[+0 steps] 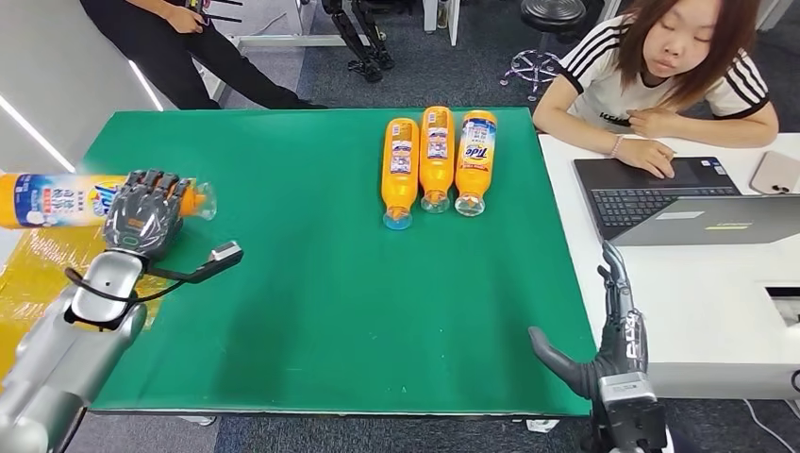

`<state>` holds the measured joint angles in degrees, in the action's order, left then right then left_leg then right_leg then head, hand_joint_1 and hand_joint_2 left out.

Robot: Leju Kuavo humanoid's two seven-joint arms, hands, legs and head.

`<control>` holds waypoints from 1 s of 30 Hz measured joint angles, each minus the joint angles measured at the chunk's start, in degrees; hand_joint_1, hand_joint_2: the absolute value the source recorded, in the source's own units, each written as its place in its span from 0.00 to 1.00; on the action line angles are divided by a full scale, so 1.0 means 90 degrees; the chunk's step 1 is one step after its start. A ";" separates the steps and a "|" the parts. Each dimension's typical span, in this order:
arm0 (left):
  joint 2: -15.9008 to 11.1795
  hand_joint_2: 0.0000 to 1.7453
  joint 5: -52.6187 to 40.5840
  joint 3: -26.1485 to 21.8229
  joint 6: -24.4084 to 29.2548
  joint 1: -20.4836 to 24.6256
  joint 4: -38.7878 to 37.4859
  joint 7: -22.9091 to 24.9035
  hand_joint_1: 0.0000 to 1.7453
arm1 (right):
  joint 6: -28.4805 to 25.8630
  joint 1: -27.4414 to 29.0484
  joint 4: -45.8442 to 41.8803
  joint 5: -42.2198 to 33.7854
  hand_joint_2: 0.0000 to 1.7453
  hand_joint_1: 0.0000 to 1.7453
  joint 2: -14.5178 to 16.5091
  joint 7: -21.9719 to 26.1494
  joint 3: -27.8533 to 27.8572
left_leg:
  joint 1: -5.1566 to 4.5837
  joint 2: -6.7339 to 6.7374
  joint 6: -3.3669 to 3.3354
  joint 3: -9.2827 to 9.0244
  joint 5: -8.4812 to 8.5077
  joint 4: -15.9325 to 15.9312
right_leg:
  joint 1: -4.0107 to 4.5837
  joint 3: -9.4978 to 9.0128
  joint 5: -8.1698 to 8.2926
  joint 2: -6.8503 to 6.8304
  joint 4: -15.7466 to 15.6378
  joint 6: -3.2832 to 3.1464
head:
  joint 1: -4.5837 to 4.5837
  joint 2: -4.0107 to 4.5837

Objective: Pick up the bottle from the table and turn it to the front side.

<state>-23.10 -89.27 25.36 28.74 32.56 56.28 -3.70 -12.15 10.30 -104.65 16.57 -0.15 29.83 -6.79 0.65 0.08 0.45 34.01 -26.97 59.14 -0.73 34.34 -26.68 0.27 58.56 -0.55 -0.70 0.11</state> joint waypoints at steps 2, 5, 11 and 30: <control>-0.0183 1.00 0.0005 -0.0219 -0.0022 -0.0225 0.0008 0.0020 1.00 | 0.0019 0.0040 -0.0016 0.0021 1.00 0.00 0.0036 0.0002 0.0083 | 0.0000 0.0000 0.0000 0.0000 0.0000 0.0000 | 0.0001 0.0002 -0.0001 -0.0001 0.0000 -0.0001 | -0.0001 0.0000; -0.0344 1.00 0.0051 -0.0507 -0.0121 -0.0478 0.0023 0.0022 1.00 | 0.0067 0.0104 -0.0052 0.0024 1.00 0.00 0.0093 0.0009 0.0194 | 0.0000 -0.0004 0.0000 0.0001 0.0000 0.0000 | 0.0002 0.0001 -0.0002 -0.0006 -0.0001 -0.0001 | 0.0001 0.0000; -0.0342 1.00 0.0016 -0.0915 -0.0344 -0.0751 0.0027 -0.0080 1.00 | 0.0245 0.0233 -0.0224 0.0072 1.00 0.00 0.0240 0.0016 0.0355 | -0.0001 -0.0004 0.0000 0.0000 0.0000 0.0002 | 0.0000 -0.0001 0.0000 -0.0006 -0.0004 0.0000 | 0.0001 0.0000; 0.0060 1.00 0.0215 -0.1129 -0.0424 -0.1217 -0.0314 -0.0406 1.00 | 0.0421 0.0420 -0.0398 0.0078 1.00 0.00 0.0301 0.0102 0.0416 | 0.0001 -0.0004 0.0000 0.0000 0.0000 0.0002 | 0.0001 -0.0003 0.0000 -0.0007 -0.0004 0.0000 | 0.0001 0.0000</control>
<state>-22.56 -87.34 15.20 24.92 21.61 53.46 -7.35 -8.36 14.08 -108.23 17.27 2.56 30.75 -3.04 0.65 0.04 0.45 34.01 -26.97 59.16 -0.73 34.32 -26.67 0.21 58.52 -0.56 -0.69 0.11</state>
